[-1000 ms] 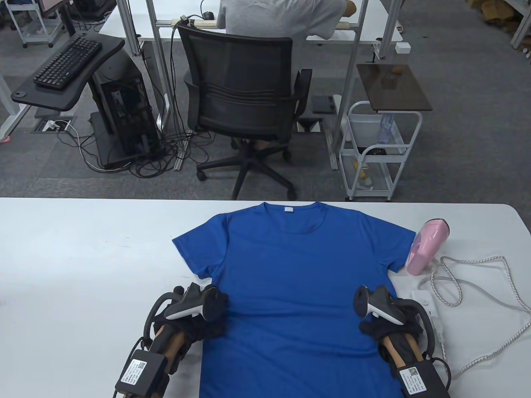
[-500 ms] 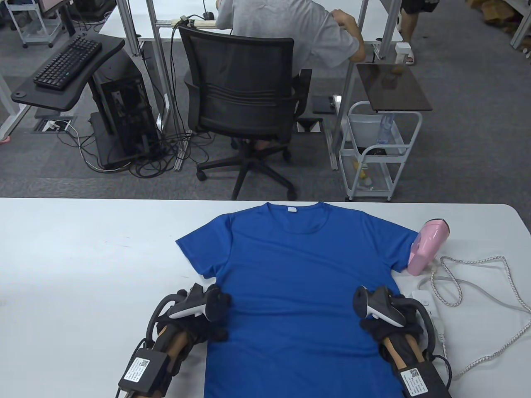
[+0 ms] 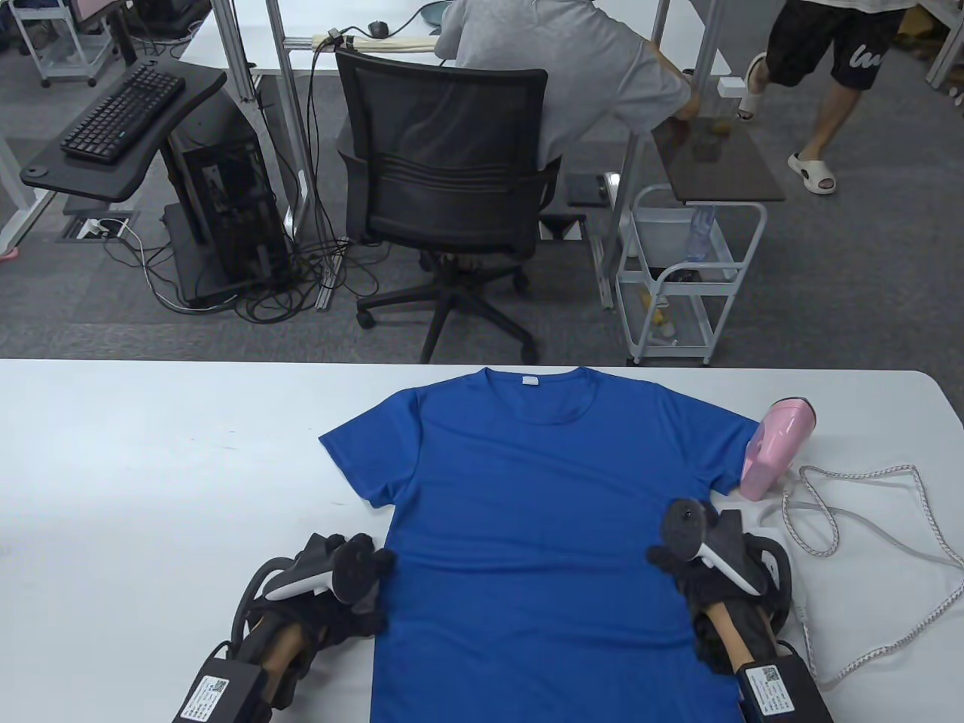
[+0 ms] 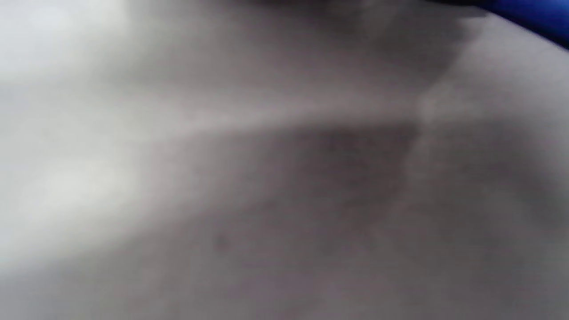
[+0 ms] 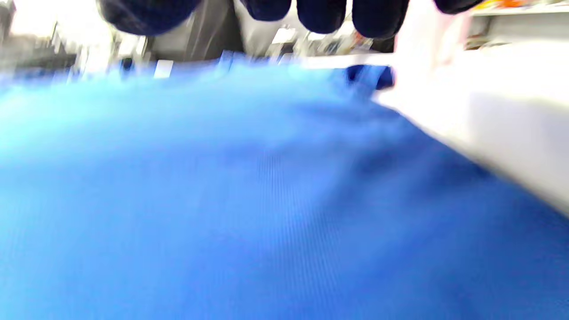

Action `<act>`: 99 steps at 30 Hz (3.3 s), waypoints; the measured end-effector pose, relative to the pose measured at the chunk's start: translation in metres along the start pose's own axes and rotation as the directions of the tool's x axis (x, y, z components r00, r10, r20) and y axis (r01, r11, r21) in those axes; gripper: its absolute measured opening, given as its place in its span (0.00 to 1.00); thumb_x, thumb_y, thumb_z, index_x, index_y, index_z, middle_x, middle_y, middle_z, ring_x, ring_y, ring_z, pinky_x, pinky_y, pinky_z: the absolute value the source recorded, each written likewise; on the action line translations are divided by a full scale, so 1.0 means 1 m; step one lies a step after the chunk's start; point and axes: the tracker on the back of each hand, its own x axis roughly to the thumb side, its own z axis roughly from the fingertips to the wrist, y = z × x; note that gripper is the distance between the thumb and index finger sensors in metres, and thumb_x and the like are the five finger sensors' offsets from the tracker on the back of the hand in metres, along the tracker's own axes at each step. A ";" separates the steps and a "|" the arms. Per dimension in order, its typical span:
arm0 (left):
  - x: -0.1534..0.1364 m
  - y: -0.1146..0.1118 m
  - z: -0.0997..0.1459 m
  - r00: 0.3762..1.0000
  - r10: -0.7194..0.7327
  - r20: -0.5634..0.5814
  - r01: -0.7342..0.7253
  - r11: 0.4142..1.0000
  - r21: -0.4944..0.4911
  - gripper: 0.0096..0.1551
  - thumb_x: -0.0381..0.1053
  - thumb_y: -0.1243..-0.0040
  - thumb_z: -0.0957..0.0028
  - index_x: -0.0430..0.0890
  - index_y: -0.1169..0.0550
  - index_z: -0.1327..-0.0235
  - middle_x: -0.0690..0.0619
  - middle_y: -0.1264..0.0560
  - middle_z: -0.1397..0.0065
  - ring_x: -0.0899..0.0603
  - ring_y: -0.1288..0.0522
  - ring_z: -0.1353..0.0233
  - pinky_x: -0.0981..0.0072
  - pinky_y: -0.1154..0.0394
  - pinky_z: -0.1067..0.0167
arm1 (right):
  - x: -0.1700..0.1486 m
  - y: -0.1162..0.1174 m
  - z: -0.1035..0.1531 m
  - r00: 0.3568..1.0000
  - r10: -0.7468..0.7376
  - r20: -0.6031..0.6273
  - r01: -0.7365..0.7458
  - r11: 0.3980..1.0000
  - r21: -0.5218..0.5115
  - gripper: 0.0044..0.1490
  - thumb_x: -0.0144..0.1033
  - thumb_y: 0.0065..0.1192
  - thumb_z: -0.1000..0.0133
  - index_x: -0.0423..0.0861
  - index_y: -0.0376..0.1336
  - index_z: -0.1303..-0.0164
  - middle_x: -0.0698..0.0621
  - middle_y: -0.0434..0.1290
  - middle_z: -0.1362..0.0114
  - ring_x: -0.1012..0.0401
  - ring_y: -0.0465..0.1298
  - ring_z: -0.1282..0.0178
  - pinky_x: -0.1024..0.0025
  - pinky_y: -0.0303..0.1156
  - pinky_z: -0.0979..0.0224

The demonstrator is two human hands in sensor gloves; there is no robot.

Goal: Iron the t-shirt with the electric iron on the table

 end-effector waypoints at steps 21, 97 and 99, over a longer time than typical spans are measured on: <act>0.002 0.000 -0.001 0.994 0.107 0.024 -0.107 0.994 -0.014 0.53 0.76 0.57 0.55 0.61 0.62 0.22 0.52 0.69 0.16 0.33 0.69 0.18 0.32 0.61 0.28 | -0.066 -0.001 -0.071 0.692 -0.331 -0.641 0.193 0.941 -0.278 0.49 0.57 0.55 0.47 0.41 0.49 0.22 0.36 0.59 0.23 0.38 0.66 0.26 0.37 0.66 0.29; 0.008 -0.008 -0.002 0.995 0.101 0.027 -0.100 0.995 -0.006 0.58 0.77 0.55 0.55 0.59 0.66 0.23 0.48 0.73 0.18 0.30 0.72 0.20 0.31 0.64 0.31 | -0.008 0.002 0.088 0.893 -0.044 0.448 -0.112 0.942 0.316 0.46 0.51 0.49 0.51 0.39 0.59 0.25 0.38 0.71 0.36 0.44 0.75 0.45 0.41 0.70 0.37; 0.008 -0.008 -0.002 0.994 0.104 0.028 -0.103 0.995 -0.004 0.58 0.77 0.55 0.55 0.59 0.66 0.23 0.48 0.73 0.18 0.30 0.72 0.20 0.31 0.64 0.31 | -0.008 0.002 0.096 0.886 -0.058 0.460 -0.109 0.938 0.328 0.45 0.51 0.50 0.51 0.40 0.59 0.25 0.38 0.71 0.36 0.43 0.75 0.45 0.41 0.70 0.37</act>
